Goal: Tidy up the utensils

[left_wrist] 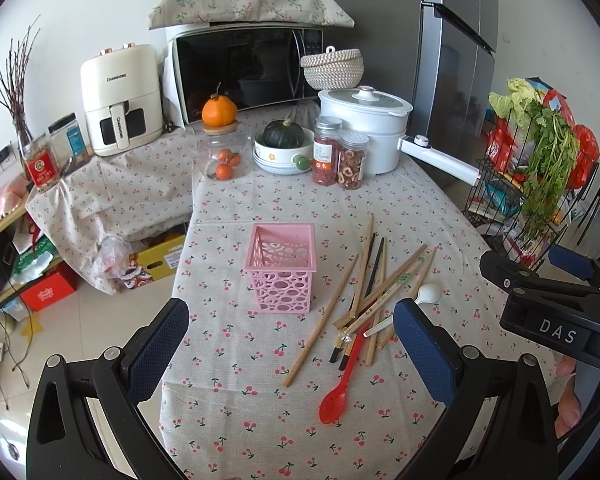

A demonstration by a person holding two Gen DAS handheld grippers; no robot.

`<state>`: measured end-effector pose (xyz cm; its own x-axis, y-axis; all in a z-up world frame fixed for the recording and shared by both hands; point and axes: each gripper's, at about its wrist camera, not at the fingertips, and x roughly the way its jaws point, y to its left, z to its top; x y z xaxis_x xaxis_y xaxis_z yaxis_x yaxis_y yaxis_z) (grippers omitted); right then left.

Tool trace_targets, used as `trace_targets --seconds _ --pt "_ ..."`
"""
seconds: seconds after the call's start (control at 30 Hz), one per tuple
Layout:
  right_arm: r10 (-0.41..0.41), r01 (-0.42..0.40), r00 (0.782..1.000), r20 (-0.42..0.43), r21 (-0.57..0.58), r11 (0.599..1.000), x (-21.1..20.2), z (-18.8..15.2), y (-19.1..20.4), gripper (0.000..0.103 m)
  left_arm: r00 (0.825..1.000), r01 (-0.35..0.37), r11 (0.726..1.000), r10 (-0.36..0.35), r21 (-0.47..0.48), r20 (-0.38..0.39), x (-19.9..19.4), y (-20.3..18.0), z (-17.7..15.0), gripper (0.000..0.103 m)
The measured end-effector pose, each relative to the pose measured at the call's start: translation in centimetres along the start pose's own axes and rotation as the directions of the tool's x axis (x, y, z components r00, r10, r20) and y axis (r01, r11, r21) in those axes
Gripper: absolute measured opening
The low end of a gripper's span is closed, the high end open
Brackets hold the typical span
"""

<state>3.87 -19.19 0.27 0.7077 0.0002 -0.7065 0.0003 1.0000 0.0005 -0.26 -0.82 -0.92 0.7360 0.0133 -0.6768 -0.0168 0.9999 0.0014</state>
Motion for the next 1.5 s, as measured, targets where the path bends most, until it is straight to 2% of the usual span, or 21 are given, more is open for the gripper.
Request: trace_targets --seconds 0.3,0.43,0.6,0.7,0.83,0.97,1.07,1.13,1.2,1.3,1.4,1.5 --pt "-0.019 0.019 1.0 -0.008 0.005 1.0 0.2 -0.1 -0.3 0.103 1.0 -0.018 1.0 0.018 0.007 -0.005 0.5 0.3 -0.1 0.103" --pt "-0.022 0.022 1.0 -0.015 0.004 1.0 0.3 0.0 -0.4 0.103 0.999 -0.047 0.998 0.047 0.029 0.0 1.0 0.1 -0.2 0.103" --pt "-0.051 0.051 0.999 -0.003 -0.02 0.998 0.2 0.2 -0.1 0.103 1.0 -0.017 0.997 0.018 0.071 -0.014 2.0 -0.4 -0.2 0.103" --pt "-0.059 0.059 0.998 0.006 -0.031 0.998 0.3 0.5 -0.3 0.103 0.995 0.041 0.993 -0.03 0.113 -0.091 3.4 -0.8 0.2 0.103" --pt "-0.042 0.041 0.999 -0.017 -0.021 0.999 0.8 1.3 -1.7 0.103 0.981 0.151 0.981 -0.134 0.12 -0.137 4.7 -1.3 1.2 0.103" --pt "-0.001 0.002 0.995 -0.096 0.003 1.0 2.4 2.1 -3.4 0.103 0.961 0.215 0.957 -0.17 0.196 -0.22 6.6 -3.2 2.9 0.103" --pt "0.032 -0.025 0.983 -0.179 0.039 0.999 4.6 2.8 -4.8 0.103 0.947 0.221 0.958 -0.166 0.183 -0.273 8.7 -4.4 5.0 0.103" --pt "0.073 -0.055 0.97 -0.232 0.085 0.995 6.3 3.4 -5.9 0.103 0.943 0.197 0.964 -0.137 0.179 -0.303 10.6 -5.2 6.4 0.103" --pt "0.065 -0.035 0.957 -0.283 0.108 0.994 8.0 3.9 -6.7 0.103 0.933 0.188 0.967 -0.12 0.173 -0.341 12.8 -5.9 7.5 0.103" --pt "0.042 -0.003 0.948 -0.317 0.123 0.992 10.1 4.1 -7.9 0.103 0.909 0.211 0.966 -0.137 0.152 -0.394 16.4 -7.2 8.7 0.101" --pt "0.075 -0.017 0.925 -0.371 0.157 0.988 12.4 3.6 -9.2 0.103 0.883 0.229 0.964 -0.146 0.137 -0.447 20.5 -8.5 9.4 0.09" --pt "0.133 -0.047 0.909 -0.394 0.22 0.974 14.0 3.5 -10.4 0.103 0.864 0.217 0.97 -0.14 0.108 -0.484 24.8 -9.6 9.7 0.072"
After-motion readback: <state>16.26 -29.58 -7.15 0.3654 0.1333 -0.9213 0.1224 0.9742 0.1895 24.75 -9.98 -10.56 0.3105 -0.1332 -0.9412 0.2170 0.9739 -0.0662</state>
